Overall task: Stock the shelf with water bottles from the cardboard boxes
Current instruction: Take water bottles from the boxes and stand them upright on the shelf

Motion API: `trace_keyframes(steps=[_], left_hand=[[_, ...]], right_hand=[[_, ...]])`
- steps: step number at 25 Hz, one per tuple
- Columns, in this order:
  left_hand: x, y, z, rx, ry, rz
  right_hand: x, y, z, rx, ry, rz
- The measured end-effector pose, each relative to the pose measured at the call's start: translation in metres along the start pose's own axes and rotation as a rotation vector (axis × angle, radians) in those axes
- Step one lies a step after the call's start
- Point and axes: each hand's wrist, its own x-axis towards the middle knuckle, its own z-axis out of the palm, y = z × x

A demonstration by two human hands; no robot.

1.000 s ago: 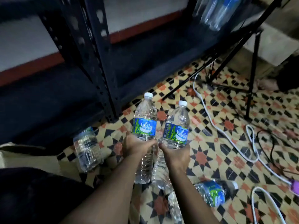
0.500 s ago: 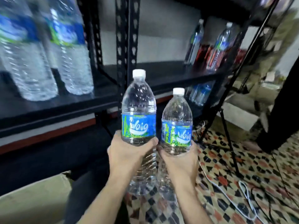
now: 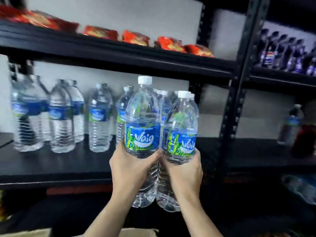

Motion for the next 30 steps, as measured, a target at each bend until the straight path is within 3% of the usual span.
trace_keyframes(steps=[4,12,22,26,30], left_hand=[[0.042,-0.015,-0.034,0.054,0.125,0.009],[0.100,-0.047,-0.063,0.084,0.222,0.030],[0.142,-0.071,-0.061,0.099,0.282,0.049],[0.149,-0.076,-0.064,0.096,0.279,0.064],[0.153,-0.082,-0.067,0.084,0.286,0.043]], right_hand=[[-0.006,-0.021,0.059,0.041,-0.130,-0.042],[0.003,-0.037,0.137,0.051,-0.313,-0.065],[0.053,-0.034,0.212,0.068,-0.242,-0.061],[0.055,-0.015,0.238,-0.009,-0.236,0.011],[0.043,0.005,0.243,0.042,-0.196,-0.030]])
